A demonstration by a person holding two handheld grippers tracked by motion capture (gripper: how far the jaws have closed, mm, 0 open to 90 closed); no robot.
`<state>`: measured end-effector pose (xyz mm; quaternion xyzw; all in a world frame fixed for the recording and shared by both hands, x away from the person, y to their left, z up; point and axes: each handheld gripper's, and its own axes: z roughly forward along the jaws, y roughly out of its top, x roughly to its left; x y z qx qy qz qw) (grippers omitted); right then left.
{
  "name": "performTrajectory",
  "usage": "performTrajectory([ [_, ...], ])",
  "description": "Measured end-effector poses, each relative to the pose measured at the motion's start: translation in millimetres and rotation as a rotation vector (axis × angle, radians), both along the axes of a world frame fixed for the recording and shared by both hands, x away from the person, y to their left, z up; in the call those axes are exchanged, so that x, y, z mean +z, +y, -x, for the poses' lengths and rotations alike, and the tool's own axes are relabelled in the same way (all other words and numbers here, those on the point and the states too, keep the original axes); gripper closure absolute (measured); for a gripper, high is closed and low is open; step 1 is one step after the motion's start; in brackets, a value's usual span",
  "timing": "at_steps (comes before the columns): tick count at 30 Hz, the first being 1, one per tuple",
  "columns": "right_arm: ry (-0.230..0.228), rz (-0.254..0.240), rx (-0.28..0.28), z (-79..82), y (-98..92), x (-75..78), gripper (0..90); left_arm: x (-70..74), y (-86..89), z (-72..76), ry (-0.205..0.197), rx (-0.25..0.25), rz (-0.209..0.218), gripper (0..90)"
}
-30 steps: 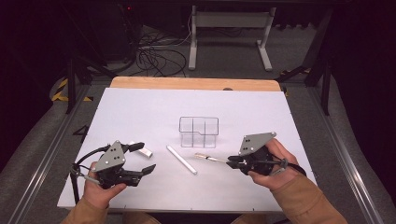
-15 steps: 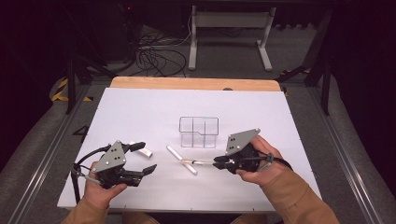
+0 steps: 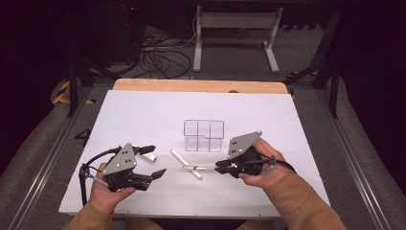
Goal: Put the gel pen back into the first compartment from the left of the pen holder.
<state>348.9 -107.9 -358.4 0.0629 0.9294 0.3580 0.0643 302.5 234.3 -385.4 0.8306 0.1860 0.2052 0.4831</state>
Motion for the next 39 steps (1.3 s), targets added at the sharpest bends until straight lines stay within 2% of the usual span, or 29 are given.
performTrajectory([
  [7, 0.006, -0.002, 0.016, -1.1, 7.5, -1.3, 81.2, 4.7, -23.1, -4.2, -0.012, -0.063, -0.048, 27.4],
  [19, 0.015, -0.012, 0.03, -0.4, 14.5, -2.1, 81.2, 4.4, -55.8, -11.3, 0.0, -0.139, -0.083, 27.6],
  [29, 0.012, -0.014, 0.041, -0.2, 19.0, -3.8, 81.2, -1.1, -70.7, -17.1, 0.025, -0.174, -0.102, 28.2],
  [33, 0.023, -0.016, 0.039, 0.7, 19.7, -4.0, 81.2, -4.3, -76.8, -19.2, 0.033, -0.189, -0.117, 29.5],
  [39, 0.015, -0.02, 0.048, 0.4, 20.3, -4.3, 81.2, -8.4, -86.5, -21.3, 0.045, -0.224, -0.153, 33.8],
])
